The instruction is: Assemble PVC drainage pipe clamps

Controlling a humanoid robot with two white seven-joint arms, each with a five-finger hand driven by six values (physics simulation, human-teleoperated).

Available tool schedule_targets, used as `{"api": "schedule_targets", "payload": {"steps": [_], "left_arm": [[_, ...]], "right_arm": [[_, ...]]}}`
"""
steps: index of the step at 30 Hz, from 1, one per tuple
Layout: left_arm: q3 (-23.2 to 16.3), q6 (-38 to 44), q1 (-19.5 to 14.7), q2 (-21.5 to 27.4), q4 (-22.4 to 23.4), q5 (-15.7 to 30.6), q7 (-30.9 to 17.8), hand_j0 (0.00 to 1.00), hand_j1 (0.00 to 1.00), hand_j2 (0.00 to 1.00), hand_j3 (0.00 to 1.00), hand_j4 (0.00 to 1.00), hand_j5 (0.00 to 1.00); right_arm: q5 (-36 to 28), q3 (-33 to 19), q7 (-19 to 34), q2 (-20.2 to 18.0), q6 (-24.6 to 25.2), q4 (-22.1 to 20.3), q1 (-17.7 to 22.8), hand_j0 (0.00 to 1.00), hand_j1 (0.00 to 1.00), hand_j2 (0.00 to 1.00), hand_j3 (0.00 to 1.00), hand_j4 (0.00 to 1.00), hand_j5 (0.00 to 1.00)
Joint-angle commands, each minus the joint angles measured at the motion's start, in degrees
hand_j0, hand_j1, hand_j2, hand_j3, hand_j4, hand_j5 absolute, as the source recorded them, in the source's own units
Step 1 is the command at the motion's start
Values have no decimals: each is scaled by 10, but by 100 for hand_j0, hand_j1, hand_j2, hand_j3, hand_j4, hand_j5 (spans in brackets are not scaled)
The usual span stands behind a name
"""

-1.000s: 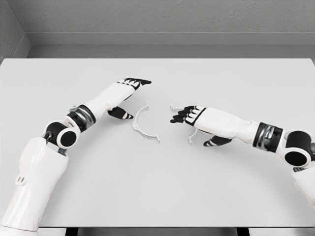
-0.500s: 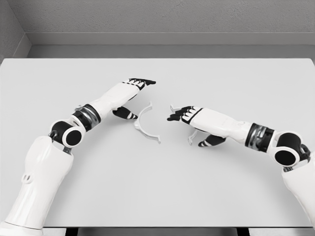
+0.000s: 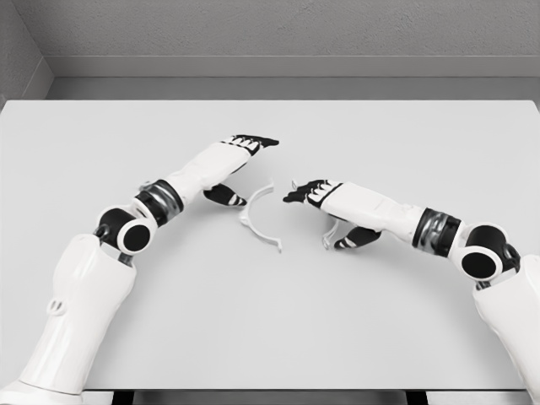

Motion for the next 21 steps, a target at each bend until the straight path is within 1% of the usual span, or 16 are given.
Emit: {"api": "schedule_targets", "payload": {"steps": [1, 6, 8, 16, 17, 21], "left_arm": [[0, 1, -1, -4, -1, 2, 0, 100, 100, 100, 100, 100, 100], [-1, 2, -1, -10, -1, 2, 0, 100, 100, 100, 100, 100, 100], [1, 2, -1, -9, 0, 2, 0, 100, 100, 100, 100, 100, 100], [4, 1, -2, -5, -1, 3, 0, 100, 100, 100, 100, 100, 100], [7, 1, 0, -4, -9, 4, 0, 100, 100, 100, 100, 100, 100], [15, 0, 5, 16, -21, 11, -1, 100, 100, 100, 100, 100, 100]], "right_arm": [[-4, -1, 0, 1, 1, 7, -1, 100, 100, 100, 100, 100, 100], [-4, 0, 0, 2, 1, 12, -6, 100, 100, 100, 100, 100, 100], [3, 1, 0, 7, 1, 22, -12, 100, 100, 100, 100, 100, 100], [4, 4, 0, 9, 1, 22, -13, 100, 100, 100, 100, 100, 100], [4, 5, 0, 9, 1, 22, -13, 100, 100, 100, 100, 100, 100], [3, 5, 0, 10, 1, 19, -12, 100, 100, 100, 100, 100, 100]]}}
